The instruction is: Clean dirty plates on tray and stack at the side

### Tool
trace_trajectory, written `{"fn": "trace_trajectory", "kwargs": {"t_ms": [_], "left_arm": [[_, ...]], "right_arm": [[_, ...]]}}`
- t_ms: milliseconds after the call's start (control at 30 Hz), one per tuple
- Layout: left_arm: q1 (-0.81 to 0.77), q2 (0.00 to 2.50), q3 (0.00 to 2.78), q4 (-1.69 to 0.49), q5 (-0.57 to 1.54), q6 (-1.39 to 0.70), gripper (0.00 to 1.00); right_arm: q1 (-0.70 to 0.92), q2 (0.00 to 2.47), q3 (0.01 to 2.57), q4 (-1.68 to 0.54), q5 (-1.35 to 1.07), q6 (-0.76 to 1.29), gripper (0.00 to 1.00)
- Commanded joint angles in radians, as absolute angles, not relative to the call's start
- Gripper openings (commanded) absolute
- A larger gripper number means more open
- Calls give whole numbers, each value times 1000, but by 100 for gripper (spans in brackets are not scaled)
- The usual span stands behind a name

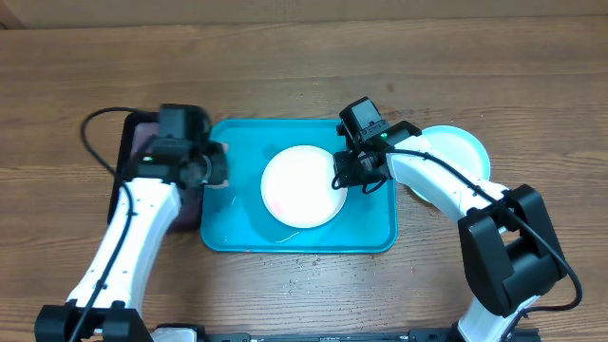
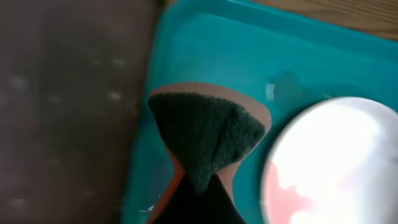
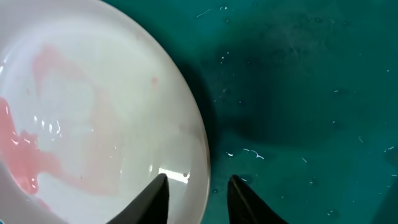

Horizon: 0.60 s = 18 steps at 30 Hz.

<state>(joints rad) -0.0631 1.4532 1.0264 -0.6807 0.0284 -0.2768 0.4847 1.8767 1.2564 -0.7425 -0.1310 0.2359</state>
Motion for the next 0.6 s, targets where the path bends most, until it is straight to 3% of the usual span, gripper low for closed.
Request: {"fn": "trace_trajectory", "kwargs": {"t_ms": [0,267,467,533,567], "left_arm": [[15,1460,1042,-680,19,-119,4],[96,1561,1042,-647,14,-48,4],[98,1657,1042,-605,-19,-40,4],[98,1676,1042,-602,-30,-41,11],[98,1681,1042,-601,-37,-41,25]], "right_arm": [[484,1867,1269,-738,-135,240,36],[484,1939,1267,-734,-185,236,36],[484,1963,1267,-727,-184,236,17],[484,1963,1267,-720,-184,236,11],[484,1963,1267,-716,-184,236,8]]}}
